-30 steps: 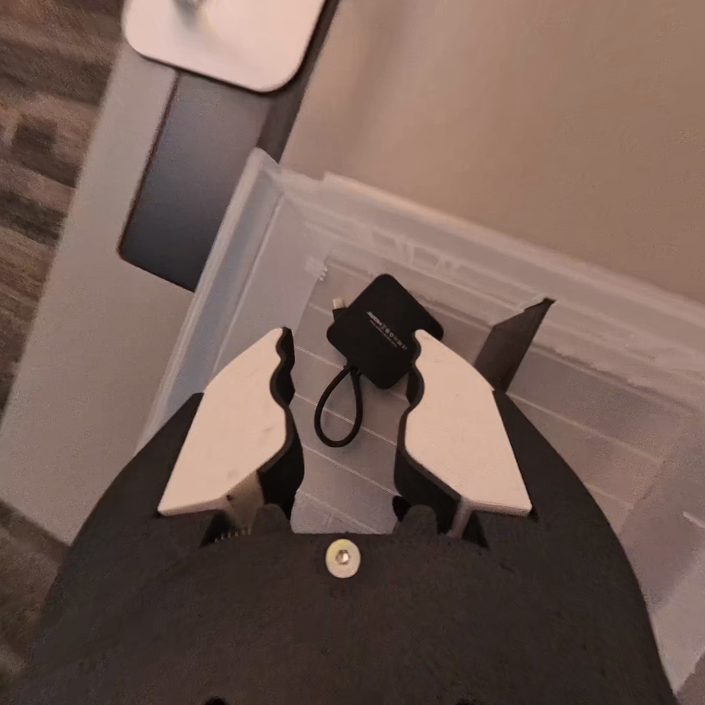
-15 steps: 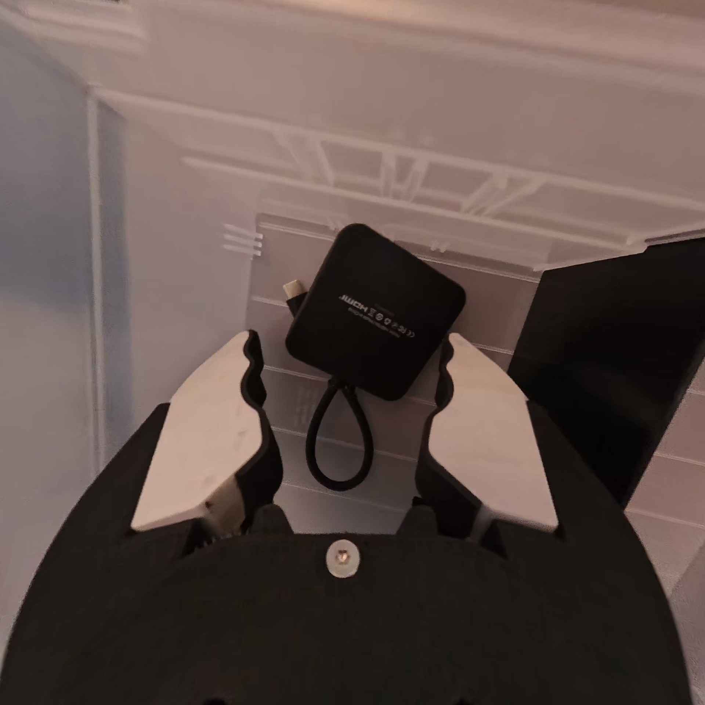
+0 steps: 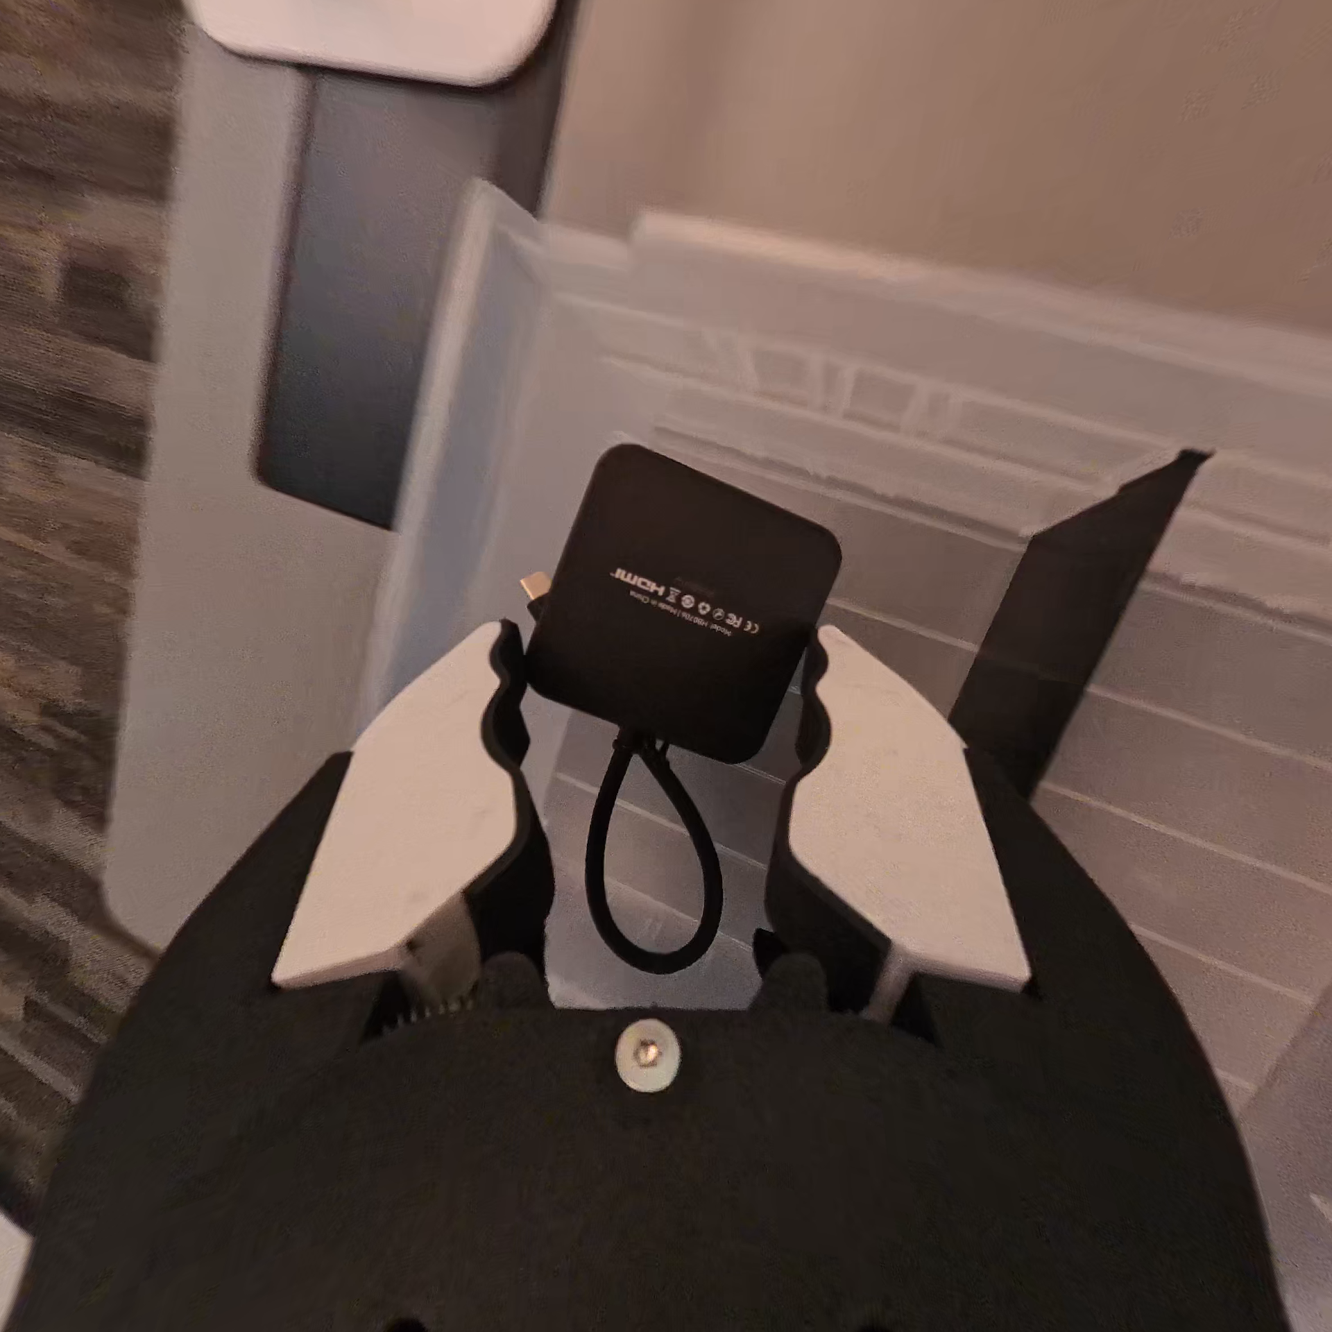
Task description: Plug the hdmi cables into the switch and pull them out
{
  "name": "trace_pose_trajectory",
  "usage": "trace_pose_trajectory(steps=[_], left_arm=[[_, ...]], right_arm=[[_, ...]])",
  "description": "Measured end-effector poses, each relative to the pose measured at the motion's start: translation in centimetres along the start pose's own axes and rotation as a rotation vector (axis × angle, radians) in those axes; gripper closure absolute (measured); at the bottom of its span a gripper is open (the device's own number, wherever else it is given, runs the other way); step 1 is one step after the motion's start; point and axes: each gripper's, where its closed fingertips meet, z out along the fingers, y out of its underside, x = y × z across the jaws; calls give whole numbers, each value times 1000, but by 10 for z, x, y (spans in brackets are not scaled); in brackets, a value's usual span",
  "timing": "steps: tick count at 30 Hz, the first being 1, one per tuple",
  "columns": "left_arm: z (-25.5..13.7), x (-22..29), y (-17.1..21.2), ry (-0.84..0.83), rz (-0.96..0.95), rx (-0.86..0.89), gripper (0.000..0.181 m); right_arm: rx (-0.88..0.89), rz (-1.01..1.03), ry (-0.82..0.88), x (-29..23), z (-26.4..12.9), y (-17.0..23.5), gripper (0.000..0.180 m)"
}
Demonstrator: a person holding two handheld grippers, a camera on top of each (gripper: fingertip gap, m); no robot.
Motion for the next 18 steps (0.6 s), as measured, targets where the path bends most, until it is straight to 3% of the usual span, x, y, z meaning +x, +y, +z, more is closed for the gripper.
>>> trace_pose_trajectory(steps=[4, 10, 16, 18], left_arm=[[-55, -5, -31, -61, -64, 173, 108], [-130, 53, -127, 81, -58, 486, 108], [-146, 142, -207, 352, -18, 604, 108], [-137, 158, -223, 412, -64, 565, 107]], right_arm=[[24, 13, -12, -1, -2, -4, 122], [163, 43, -143, -36, 2, -37, 123], [640, -48, -524, -132, -32, -107, 121], [779, -120, -554, -158, -43, -117, 118]])
